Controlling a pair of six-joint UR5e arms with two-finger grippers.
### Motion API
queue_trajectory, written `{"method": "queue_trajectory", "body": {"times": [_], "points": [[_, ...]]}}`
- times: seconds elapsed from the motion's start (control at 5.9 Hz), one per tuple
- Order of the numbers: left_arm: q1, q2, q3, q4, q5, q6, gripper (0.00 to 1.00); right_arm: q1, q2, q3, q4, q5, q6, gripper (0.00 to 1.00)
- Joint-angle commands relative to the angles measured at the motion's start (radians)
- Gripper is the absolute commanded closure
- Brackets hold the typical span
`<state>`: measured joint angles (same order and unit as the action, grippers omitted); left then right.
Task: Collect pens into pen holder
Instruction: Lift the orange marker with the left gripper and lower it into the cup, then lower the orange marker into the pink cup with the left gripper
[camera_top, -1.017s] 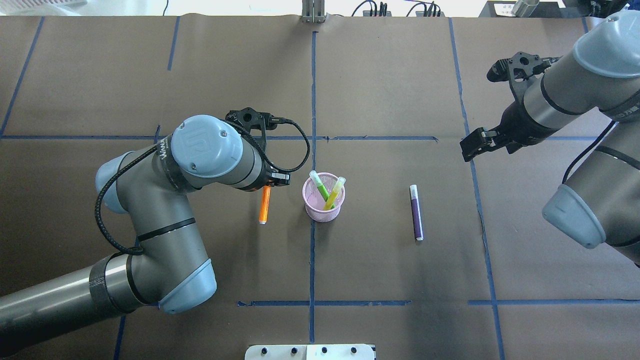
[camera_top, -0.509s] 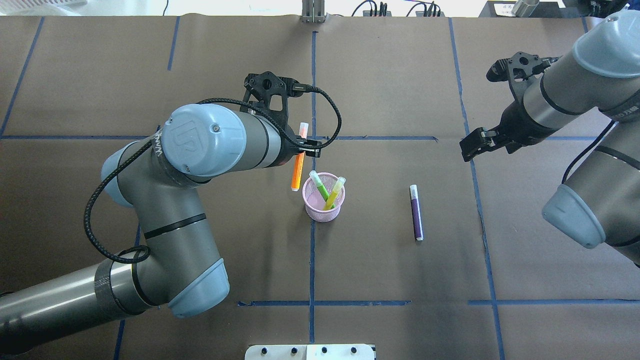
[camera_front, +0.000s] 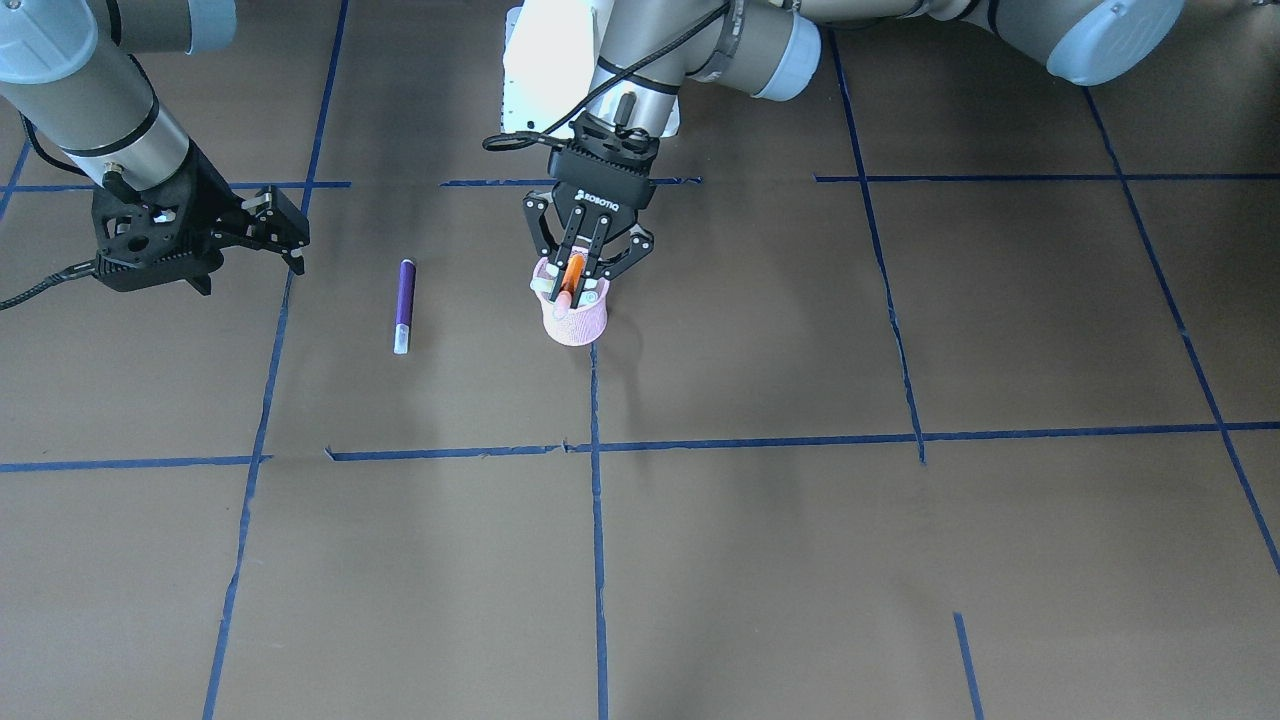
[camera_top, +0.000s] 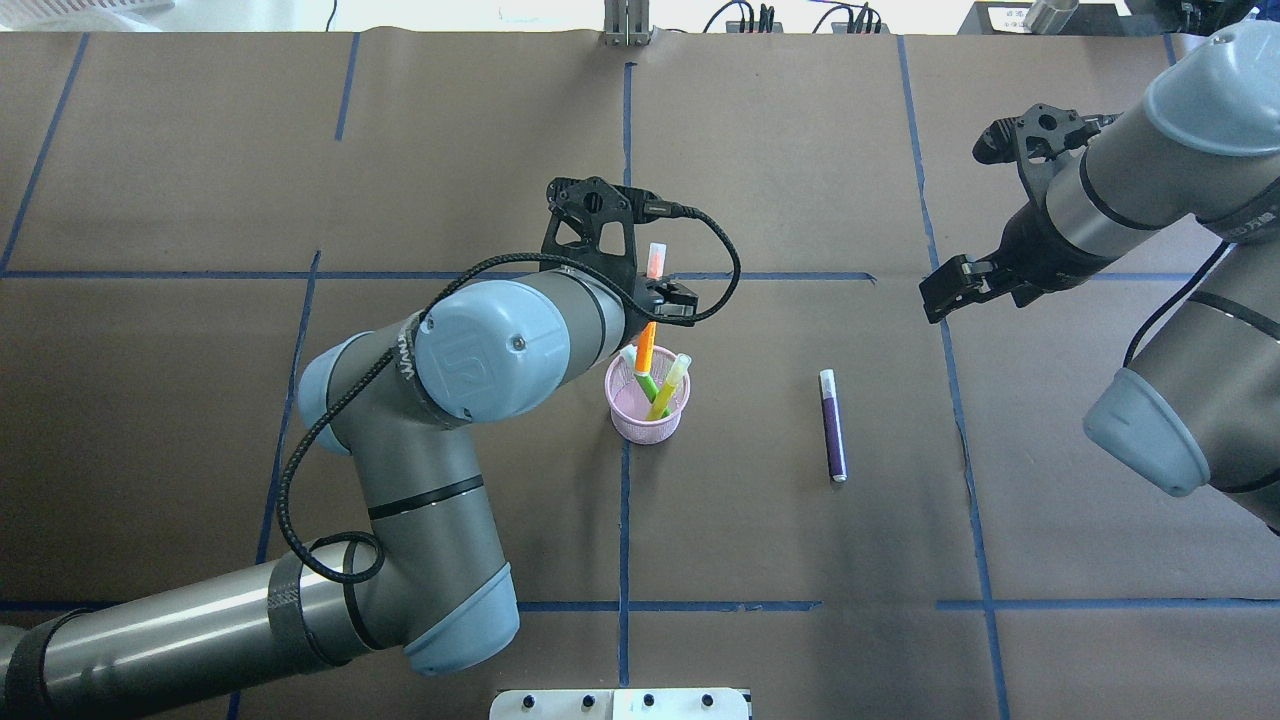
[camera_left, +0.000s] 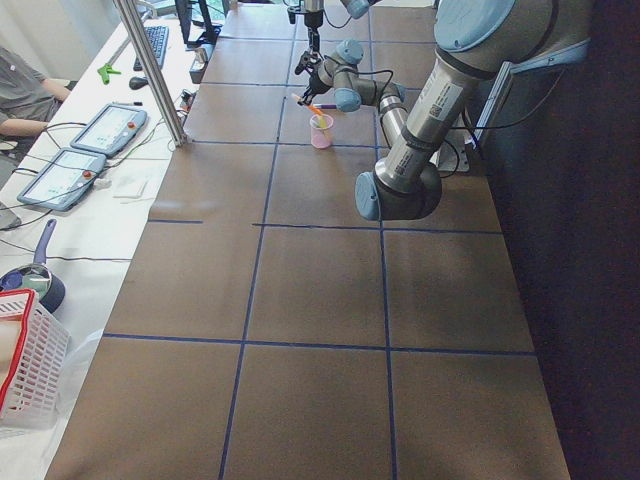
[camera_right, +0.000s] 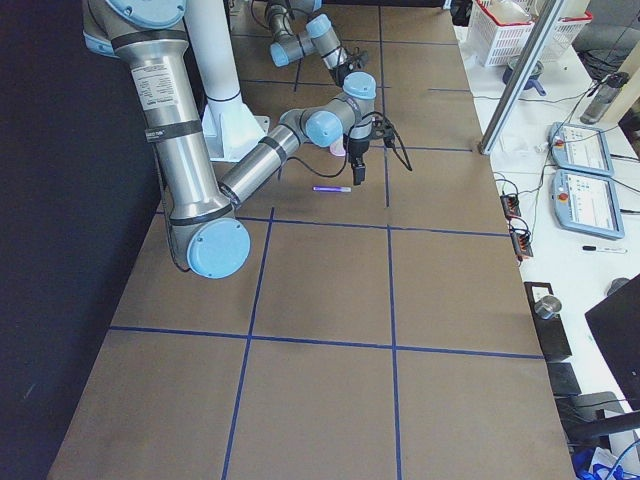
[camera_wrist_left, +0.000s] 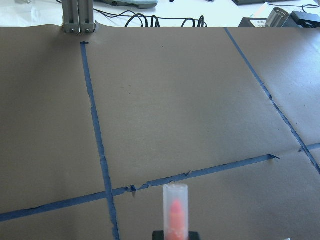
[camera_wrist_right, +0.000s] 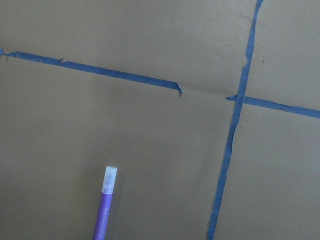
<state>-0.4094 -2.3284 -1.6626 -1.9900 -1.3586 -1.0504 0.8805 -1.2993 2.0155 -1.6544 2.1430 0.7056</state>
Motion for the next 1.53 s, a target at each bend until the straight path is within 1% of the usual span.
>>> {"method": "queue_trajectory", "body": {"times": [0.0, 0.34, 0.51, 0.68, 0.85, 1.02, 1.19, 1.36], "points": [[0.05, 0.012, 0.023, -0.035, 0.085, 0.08, 1.0, 0.0, 0.0, -0.004, 0.001, -0.002, 0.0, 0.0], [0.076, 0.017, 0.026, -0.035, 0.098, 0.082, 0.99, 0.0, 0.002, -0.003, 0.001, -0.002, 0.0, 0.0], [0.101, 0.018, 0.027, -0.042, 0.122, 0.082, 0.98, 0.0, 0.002, -0.003, 0.001, -0.002, 0.0, 0.0], [0.107, 0.018, 0.027, -0.046, 0.127, 0.081, 0.91, 0.002, 0.002, -0.001, 0.001, 0.0, 0.0, 0.0], [0.107, 0.017, 0.026, -0.047, 0.124, 0.084, 0.44, 0.0, 0.002, -0.003, 0.001, -0.002, 0.0, 0.0], [0.106, 0.012, 0.02, -0.05, 0.119, 0.083, 0.06, 0.002, 0.002, -0.003, 0.001, -0.002, 0.0, 0.0], [0.106, 0.011, 0.014, -0.073, 0.121, 0.081, 0.0, 0.002, 0.002, -0.001, 0.001, 0.0, 0.002, 0.0], [0.1, 0.006, 0.004, -0.076, 0.115, 0.081, 0.0, 0.0, 0.003, 0.002, 0.001, 0.0, 0.005, 0.0]]}}
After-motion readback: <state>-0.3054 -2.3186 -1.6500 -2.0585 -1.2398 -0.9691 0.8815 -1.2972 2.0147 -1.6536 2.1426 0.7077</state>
